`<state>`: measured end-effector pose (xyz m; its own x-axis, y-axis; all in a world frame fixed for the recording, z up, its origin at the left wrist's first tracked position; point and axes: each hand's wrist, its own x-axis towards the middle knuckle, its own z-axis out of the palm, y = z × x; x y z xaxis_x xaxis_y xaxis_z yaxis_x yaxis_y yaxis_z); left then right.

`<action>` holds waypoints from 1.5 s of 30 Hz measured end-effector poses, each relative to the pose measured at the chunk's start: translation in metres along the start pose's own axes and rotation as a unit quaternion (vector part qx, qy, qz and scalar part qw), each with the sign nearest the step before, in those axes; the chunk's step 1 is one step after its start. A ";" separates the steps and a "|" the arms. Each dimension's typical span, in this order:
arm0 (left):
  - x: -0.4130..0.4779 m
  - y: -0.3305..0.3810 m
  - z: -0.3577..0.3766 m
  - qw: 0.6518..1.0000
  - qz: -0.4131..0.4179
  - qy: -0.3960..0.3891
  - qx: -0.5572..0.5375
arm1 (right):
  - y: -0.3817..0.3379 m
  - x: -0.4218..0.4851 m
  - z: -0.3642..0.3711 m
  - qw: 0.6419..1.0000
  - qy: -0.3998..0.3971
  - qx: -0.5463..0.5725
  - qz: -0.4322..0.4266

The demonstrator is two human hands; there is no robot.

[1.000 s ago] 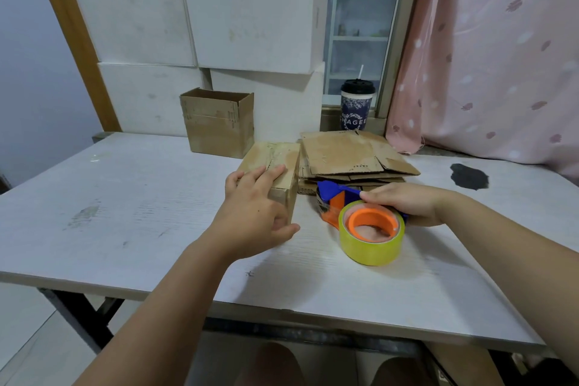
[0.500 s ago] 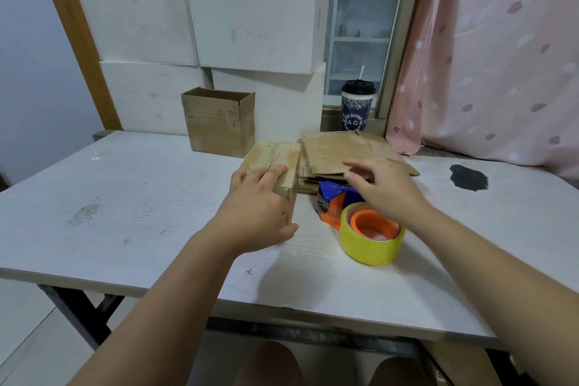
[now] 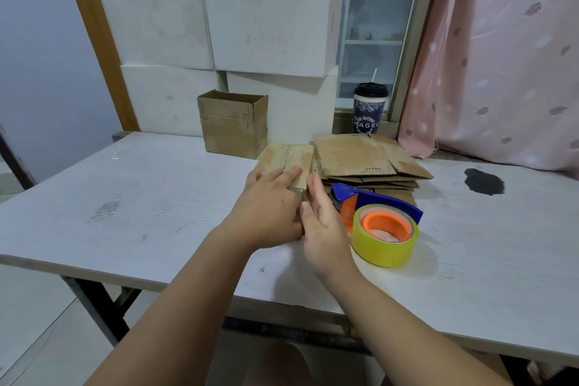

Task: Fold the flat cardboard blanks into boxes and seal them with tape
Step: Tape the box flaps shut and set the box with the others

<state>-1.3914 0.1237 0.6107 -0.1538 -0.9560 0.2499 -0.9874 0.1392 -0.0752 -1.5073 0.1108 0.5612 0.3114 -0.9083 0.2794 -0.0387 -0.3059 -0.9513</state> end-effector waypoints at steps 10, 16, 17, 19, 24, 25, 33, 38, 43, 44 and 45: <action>-0.003 0.003 0.000 1.000 -0.003 0.003 0.000 | 0.001 -0.008 -0.001 0.999 -0.016 0.041 -0.029; -0.007 -0.004 -0.004 0.996 0.044 0.081 -0.011 | -0.019 0.022 -0.019 0.971 -0.004 -0.186 -0.150; -0.010 -0.006 -0.006 0.993 0.061 0.098 -0.014 | -0.018 0.026 -0.022 0.963 -0.032 -0.222 -0.148; -0.016 -0.013 -0.008 0.987 0.092 0.133 -0.016 | -0.017 0.031 -0.025 0.951 -0.065 -0.266 -0.143; -0.025 -0.024 -0.004 0.958 0.066 0.277 -0.016 | -0.018 0.035 -0.028 0.945 -0.077 -0.278 -0.155; -0.026 -0.026 -0.002 0.955 0.060 0.291 -0.008 | -0.018 0.035 -0.028 0.944 -0.079 -0.281 -0.156; -0.030 -0.028 0.018 0.951 0.045 0.304 -0.027 | -0.023 0.039 -0.027 0.941 -0.061 -0.292 -0.159; -0.031 -0.023 0.022 0.945 0.002 0.314 -0.085 | -0.025 0.040 -0.033 0.941 -0.087 -0.290 -0.154; -0.033 -0.023 0.022 0.946 0.001 0.320 -0.052 | -0.029 0.044 -0.039 0.931 -0.127 -0.309 -0.148; -0.033 -0.021 0.022 0.941 -0.014 0.328 -0.077 | -0.030 0.044 -0.041 0.930 -0.134 -0.307 -0.148; -0.032 -0.019 0.023 0.931 -0.044 0.338 -0.127 | -0.030 0.044 -0.043 0.930 -0.144 -0.304 -0.147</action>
<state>-1.3666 0.1456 0.5819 0.0258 -0.5973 0.8016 -0.9609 0.2063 0.1846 -1.5329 0.0675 0.6079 0.6311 -0.6723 0.3868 -0.4144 -0.7138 -0.5646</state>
